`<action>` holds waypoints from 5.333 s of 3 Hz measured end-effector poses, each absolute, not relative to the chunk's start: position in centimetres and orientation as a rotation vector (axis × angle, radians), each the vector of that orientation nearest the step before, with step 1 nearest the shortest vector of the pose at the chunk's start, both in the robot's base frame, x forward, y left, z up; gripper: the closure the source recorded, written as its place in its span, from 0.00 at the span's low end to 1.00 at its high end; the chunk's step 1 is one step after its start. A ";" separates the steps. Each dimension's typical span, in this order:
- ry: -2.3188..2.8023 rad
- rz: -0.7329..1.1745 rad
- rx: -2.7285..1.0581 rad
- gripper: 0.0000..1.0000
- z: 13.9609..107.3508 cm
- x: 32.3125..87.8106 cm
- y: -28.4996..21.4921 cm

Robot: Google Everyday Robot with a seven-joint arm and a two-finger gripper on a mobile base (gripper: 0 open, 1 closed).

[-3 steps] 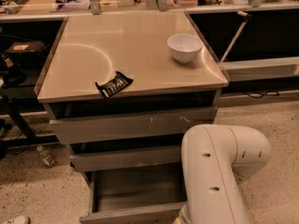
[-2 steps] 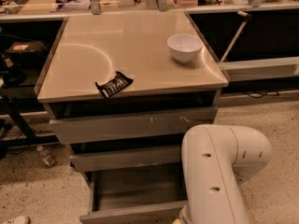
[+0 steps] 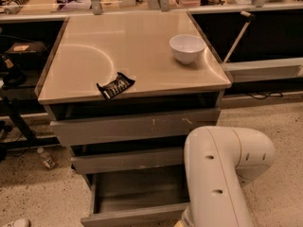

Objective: Close bottom drawer

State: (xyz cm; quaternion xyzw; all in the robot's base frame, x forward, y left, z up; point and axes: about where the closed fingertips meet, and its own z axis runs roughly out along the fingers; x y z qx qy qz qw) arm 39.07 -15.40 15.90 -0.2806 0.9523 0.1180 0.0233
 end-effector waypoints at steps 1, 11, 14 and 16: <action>2.948 0.365 -0.869 0.42 15.9 39.1 -15.4; 2.694 0.431 -1.019 0.11 18.6 44.3 -11.9; 2.694 0.431 -1.019 0.19 18.6 44.3 -11.9; 2.694 0.431 -1.019 0.65 18.6 44.3 -11.9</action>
Offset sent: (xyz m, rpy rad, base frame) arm 0.0000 0.0000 0.0000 0.0000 0.0000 0.0000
